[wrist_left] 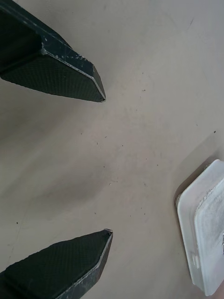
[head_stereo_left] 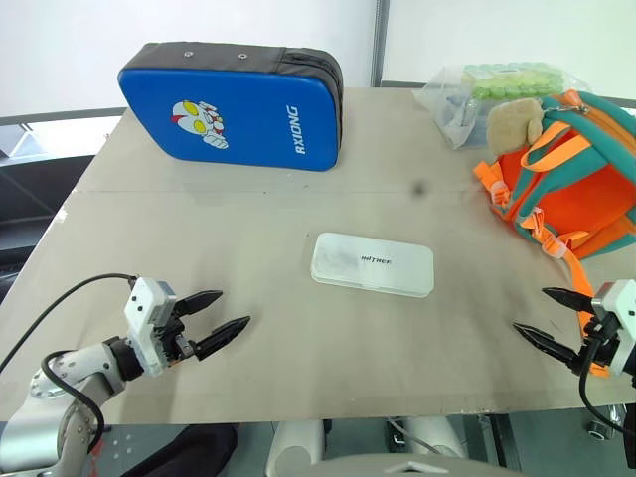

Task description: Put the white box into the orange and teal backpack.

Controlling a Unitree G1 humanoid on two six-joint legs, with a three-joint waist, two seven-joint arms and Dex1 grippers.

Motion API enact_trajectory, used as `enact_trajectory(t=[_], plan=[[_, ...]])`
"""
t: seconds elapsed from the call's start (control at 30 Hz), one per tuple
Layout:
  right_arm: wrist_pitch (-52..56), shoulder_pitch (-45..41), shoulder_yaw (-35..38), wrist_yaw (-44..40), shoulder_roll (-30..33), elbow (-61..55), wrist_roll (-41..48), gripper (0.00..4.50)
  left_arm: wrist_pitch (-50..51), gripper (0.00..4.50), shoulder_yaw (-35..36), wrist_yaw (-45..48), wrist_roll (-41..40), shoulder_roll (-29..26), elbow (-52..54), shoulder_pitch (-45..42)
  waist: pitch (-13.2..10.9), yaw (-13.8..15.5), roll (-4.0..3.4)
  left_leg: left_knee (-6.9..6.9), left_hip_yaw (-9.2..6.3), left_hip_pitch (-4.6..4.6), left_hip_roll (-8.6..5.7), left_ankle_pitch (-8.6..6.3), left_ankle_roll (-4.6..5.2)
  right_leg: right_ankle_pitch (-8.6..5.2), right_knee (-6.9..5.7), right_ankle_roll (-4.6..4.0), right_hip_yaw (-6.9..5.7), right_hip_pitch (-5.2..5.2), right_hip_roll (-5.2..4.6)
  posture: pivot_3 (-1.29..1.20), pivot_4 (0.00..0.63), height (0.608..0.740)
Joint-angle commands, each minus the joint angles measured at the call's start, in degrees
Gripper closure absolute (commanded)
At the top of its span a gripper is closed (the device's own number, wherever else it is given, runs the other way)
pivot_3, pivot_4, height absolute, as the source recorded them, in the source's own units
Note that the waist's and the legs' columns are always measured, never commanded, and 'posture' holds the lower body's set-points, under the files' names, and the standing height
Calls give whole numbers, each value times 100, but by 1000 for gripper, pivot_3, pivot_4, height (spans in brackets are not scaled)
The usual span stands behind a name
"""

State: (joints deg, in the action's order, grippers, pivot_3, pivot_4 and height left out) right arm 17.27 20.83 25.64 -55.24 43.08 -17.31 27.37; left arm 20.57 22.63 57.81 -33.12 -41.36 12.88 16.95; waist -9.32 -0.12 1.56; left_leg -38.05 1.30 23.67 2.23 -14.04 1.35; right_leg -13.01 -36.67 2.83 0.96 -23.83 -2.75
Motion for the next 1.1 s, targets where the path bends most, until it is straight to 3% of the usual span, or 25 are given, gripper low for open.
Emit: enact_trajectory(t=[0.03,0.27,0.4,0.5,0.7,0.87,1.1], plan=[[-136,-48,20,234,-220,-199,4,12,177,35,94,-257,-111,-33,81,-322,0,10,0,0,0,0,0,0,0,0,0,0,0,0,0,0,150,740],[758,-813,-719,1245,-668,-1041,168,12,2596,35,-71,-1608,-1302,-26,712,-1329,4,51,-14,-16,-3,-5,6,1,1,-2,-16,9,2,5,8,0,150,740],[1341,-1773,-1518,1788,-757,-1037,-117,12,4386,35,-47,-2809,-2410,259,472,-2450,3,57,-9,-18,-10,0,-2,1,1,5,-14,-3,-5,5,10,0,150,740],[1788,-2349,-2235,2083,-714,-849,-574,1226,5103,0,-372,-3482,-2478,616,237,-3288,6,90,-6,-19,-14,-2,-15,1,1,8,-15,-7,-14,14,16,0,150,740],[2205,-2793,-2842,2438,-547,-418,-1322,4306,6136,0,-468,-4217,-2626,1375,-417,-4102,8,78,0,-19,-10,6,-24,2,0,21,-10,16,-12,17,19,0,150,740],[2292,-3199,-3174,2316,-568,-209,-1497,4417,6360,0,-765,-4272,-2335,1848,-1307,-4508,11,74,-1,-16,-8,4,-27,2,0,19,-11,16,-17,17,21,0,150,740],[1884,-3710,-3748,1891,-1070,199,-1549,4417,6767,0,-1013,-3426,-2419,2148,-2340,-5033,24,81,-2,-31,-15,-5,-42,3,1,11,-16,-3,-8,37,22,0,150,740]])
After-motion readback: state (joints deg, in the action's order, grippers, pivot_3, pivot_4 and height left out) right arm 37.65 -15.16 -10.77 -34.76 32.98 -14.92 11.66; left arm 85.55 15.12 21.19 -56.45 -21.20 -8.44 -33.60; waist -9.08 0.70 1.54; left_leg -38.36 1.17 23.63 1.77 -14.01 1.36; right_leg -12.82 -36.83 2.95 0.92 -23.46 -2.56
